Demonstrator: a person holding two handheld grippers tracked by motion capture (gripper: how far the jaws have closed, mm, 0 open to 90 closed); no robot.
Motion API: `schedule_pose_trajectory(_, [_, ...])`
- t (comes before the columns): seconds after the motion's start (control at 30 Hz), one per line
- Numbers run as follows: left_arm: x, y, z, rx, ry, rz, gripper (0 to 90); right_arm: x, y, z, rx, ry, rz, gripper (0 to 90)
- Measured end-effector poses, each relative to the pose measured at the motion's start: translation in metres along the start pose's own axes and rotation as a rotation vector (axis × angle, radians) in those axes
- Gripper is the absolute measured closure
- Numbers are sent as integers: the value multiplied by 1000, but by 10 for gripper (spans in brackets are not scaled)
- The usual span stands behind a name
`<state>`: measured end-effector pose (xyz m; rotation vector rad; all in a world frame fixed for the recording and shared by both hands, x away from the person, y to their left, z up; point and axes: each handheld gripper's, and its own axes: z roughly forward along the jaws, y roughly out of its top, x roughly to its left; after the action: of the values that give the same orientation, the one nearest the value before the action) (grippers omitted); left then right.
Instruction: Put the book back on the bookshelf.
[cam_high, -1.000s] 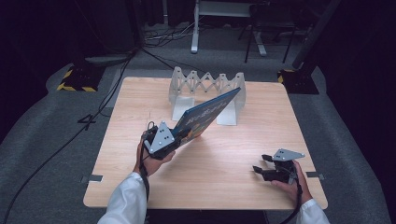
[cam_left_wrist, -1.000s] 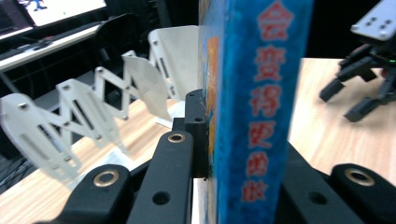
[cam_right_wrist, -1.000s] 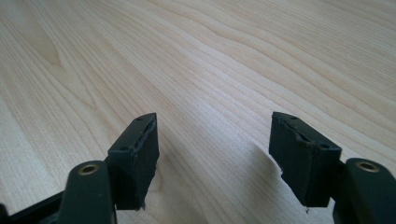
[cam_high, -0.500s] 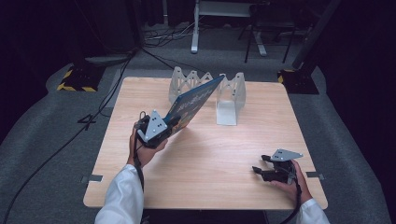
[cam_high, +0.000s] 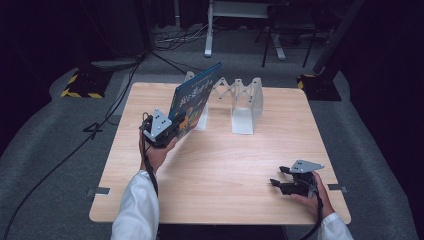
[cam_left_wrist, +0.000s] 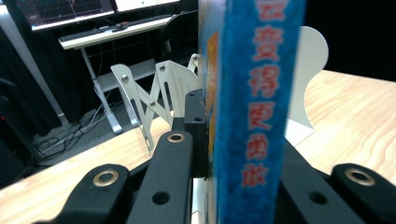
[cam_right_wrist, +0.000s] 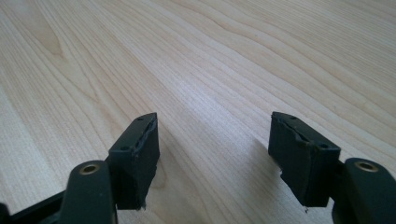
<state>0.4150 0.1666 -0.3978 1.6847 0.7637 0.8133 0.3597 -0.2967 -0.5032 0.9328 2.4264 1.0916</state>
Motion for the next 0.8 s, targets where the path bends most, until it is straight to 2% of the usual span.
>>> schedule_pose_trajectory(0.17, [0,-8,6,-32,37,-71,827,1,0,0,2,-5,-8,337])
schedule_pose_trajectory(0.27, [-1,-15,9,-28,63,-100,826,1,0,0,2,-7,-8,335])
schedule_pose_trajectory(0.43, [-4,-26,18,15,68,-109,823,1,0,0,2,-5,-9,336])
schedule_pose_trajectory(0.5, [-5,-27,19,13,68,-114,821,1,0,0,2,-4,-8,335])
schedule_pose_trajectory(0.73, [-7,-22,28,28,93,-118,821,1,0,0,1,0,-7,335])
schedule_pose_trajectory(0.8, [-8,-20,32,34,101,-130,820,1,0,0,1,0,-8,335])
